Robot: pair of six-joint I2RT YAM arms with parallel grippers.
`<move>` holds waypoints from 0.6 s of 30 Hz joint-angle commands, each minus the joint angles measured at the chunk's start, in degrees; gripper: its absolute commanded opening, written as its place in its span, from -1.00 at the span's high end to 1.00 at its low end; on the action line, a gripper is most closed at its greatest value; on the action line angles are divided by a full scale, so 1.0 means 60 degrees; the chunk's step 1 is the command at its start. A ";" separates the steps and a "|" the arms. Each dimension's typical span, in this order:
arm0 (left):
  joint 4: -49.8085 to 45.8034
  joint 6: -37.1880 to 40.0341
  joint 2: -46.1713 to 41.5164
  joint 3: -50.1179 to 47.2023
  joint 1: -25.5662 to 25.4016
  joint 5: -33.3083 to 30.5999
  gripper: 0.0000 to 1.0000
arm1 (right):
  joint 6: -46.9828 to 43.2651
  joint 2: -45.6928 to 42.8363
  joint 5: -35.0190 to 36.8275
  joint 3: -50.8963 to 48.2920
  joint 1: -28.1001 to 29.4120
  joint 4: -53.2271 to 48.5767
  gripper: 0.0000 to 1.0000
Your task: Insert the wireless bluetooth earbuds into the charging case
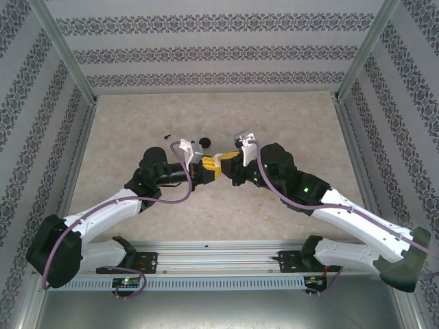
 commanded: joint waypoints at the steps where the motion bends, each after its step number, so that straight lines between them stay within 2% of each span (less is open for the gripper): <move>1: 0.0449 0.0039 -0.0357 0.0101 -0.0060 0.0114 0.77 | -0.0126 -0.0101 -0.0003 -0.0180 0.0078 -0.0498 0.66; 12: 0.0430 0.0017 -0.0380 0.0097 -0.0064 0.0114 0.76 | -0.0156 0.0211 -0.0134 0.0159 0.0084 -0.0826 0.66; 18: 0.0464 0.0017 -0.0339 0.0106 -0.0064 0.0166 0.77 | -0.0248 0.0480 -0.0244 0.0460 0.0072 -0.1170 0.77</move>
